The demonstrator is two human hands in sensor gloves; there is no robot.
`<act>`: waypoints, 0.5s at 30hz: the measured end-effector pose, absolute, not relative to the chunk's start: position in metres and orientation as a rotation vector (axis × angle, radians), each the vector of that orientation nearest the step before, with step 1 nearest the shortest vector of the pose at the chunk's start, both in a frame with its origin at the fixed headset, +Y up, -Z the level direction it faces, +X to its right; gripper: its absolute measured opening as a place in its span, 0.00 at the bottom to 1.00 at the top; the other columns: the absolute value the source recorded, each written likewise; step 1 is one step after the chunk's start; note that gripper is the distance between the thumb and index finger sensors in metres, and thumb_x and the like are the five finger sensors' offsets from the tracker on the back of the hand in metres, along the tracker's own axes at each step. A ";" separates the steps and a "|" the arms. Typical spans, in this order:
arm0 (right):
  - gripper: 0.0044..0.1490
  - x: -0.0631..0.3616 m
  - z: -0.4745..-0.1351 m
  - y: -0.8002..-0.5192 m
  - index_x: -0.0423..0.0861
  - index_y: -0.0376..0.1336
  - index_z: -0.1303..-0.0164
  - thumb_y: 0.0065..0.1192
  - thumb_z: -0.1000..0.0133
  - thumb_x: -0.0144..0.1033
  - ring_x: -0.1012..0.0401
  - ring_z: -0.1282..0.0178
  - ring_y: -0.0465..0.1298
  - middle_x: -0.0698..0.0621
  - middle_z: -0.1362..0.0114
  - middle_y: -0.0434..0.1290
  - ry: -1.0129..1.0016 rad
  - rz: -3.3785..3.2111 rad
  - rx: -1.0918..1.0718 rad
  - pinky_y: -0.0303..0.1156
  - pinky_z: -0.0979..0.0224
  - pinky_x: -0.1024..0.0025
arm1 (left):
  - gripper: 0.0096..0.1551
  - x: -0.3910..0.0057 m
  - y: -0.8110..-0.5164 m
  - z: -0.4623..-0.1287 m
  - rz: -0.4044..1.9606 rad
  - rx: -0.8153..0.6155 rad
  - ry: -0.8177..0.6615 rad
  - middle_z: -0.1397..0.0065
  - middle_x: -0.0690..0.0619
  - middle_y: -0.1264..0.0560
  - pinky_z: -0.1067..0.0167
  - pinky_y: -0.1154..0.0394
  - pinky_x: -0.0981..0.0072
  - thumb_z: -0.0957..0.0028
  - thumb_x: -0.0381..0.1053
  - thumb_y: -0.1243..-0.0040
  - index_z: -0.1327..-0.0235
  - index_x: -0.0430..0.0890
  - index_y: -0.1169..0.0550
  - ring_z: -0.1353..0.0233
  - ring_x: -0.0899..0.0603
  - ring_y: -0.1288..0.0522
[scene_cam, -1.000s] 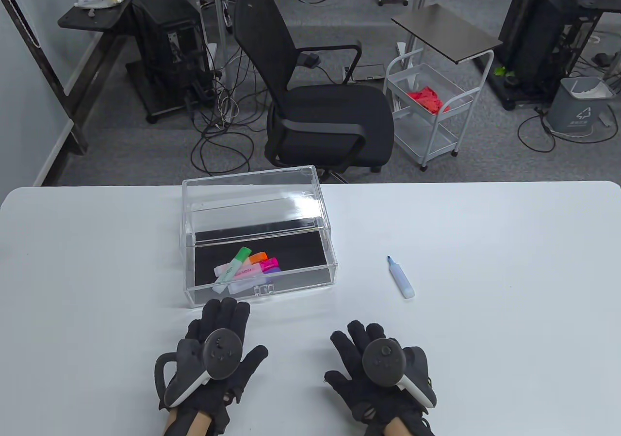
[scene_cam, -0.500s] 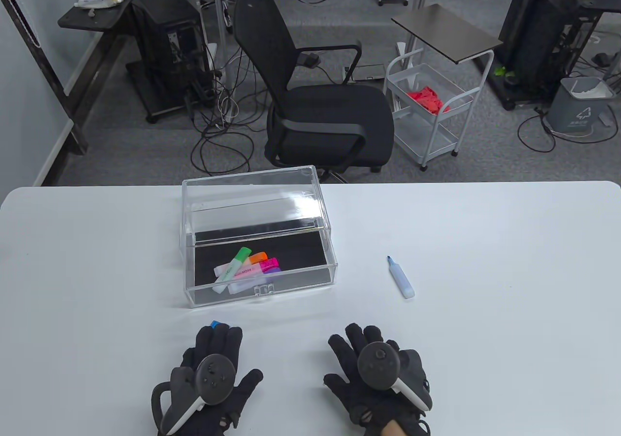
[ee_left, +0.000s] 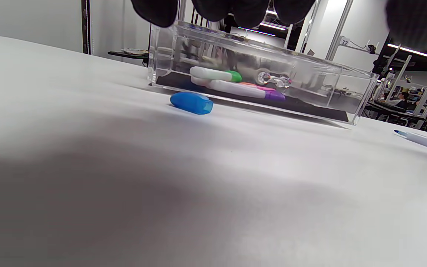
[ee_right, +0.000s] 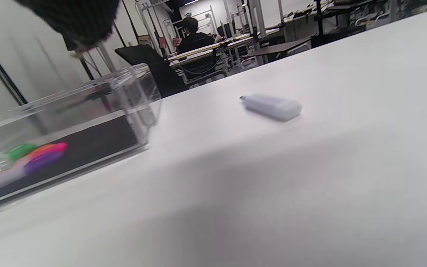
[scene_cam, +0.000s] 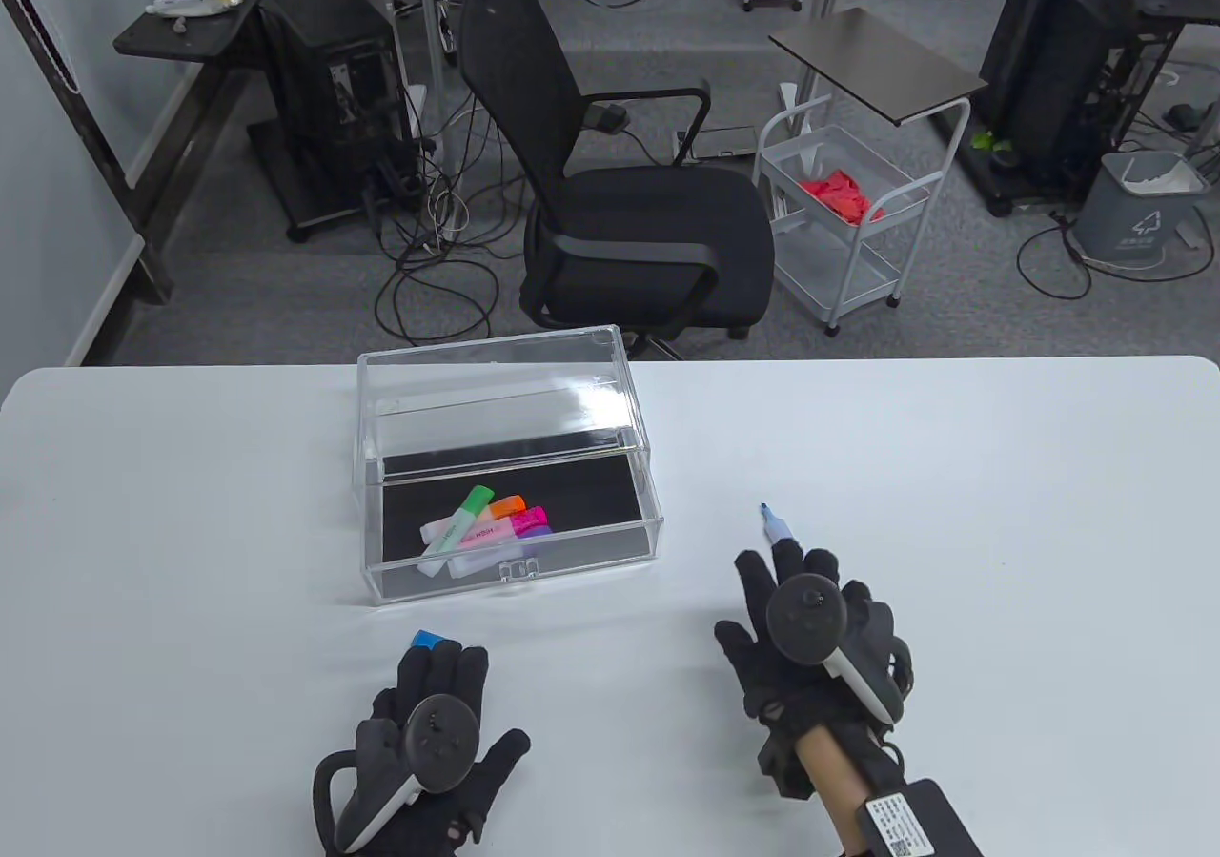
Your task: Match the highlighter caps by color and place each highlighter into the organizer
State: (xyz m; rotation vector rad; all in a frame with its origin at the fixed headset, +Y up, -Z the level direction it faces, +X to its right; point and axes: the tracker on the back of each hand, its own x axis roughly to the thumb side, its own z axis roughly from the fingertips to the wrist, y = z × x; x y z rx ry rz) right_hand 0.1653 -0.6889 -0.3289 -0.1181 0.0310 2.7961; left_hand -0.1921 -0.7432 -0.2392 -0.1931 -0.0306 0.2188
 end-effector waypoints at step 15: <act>0.50 0.187 -0.440 -0.747 0.55 0.47 0.25 0.69 0.53 0.51 0.45 0.18 0.49 0.46 0.17 0.49 0.355 2.865 -0.558 0.37 0.21 0.35 | 0.55 -0.196 -0.745 -0.240 0.200 -0.237 0.004 0.13 0.61 0.63 0.18 0.52 0.44 0.57 0.82 0.60 0.21 0.63 0.60 0.11 0.43 0.64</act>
